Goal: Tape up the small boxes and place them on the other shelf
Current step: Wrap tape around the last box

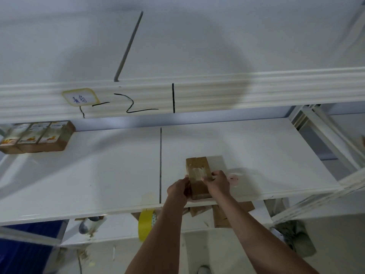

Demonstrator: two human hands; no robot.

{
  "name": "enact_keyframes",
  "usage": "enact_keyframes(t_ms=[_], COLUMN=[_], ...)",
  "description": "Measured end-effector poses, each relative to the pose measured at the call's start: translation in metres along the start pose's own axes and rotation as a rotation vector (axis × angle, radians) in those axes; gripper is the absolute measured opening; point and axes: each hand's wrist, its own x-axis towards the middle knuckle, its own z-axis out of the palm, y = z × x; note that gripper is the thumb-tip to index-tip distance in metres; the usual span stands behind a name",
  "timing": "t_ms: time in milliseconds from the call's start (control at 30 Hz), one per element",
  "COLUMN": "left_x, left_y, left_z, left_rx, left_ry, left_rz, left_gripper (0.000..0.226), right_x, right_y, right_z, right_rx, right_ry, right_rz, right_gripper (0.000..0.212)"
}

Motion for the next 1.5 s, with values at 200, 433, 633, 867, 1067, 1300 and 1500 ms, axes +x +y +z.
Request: enact_keyframes(t_ms=[200,433,633,867,1067,1300,1500], left_x=[0.001,-0.002,-0.029,-0.017,-0.013,-0.032,-0.039], left_y=[-0.006,-0.02,-0.003,-0.002,-0.015,0.004,0.034], left_z=[0.003,0.0,0.018,0.006,0.014,0.014,-0.014], left_rx=[0.035,0.154,0.134,0.15,0.288,0.597,0.101], left_ry=[0.086,0.252,0.161,-0.037,0.18,0.059,-0.465], left_rz=[0.061,0.117,0.179,-0.138,0.094,0.31,0.12], left_gripper=[0.026,0.027,0.051,0.048,0.041,0.045,0.068], right_x=[0.002,0.002,0.005,0.01,0.01,0.01,0.002], right_y=[0.003,0.004,0.006,0.008,-0.001,-0.005,-0.022], right_z=[0.004,-0.001,0.002,0.005,-0.002,-0.008,-0.034], right_rx=[-0.027,0.02,-0.015,0.019,-0.016,-0.019,0.695], right_ry=[0.004,-0.024,-0.005,-0.045,-0.092,-0.159,-0.586], right_rz=[-0.037,-0.007,-0.006,0.018,0.08,0.145,0.238], right_gripper=[0.043,0.043,0.035,0.041,0.043,0.025,0.026])
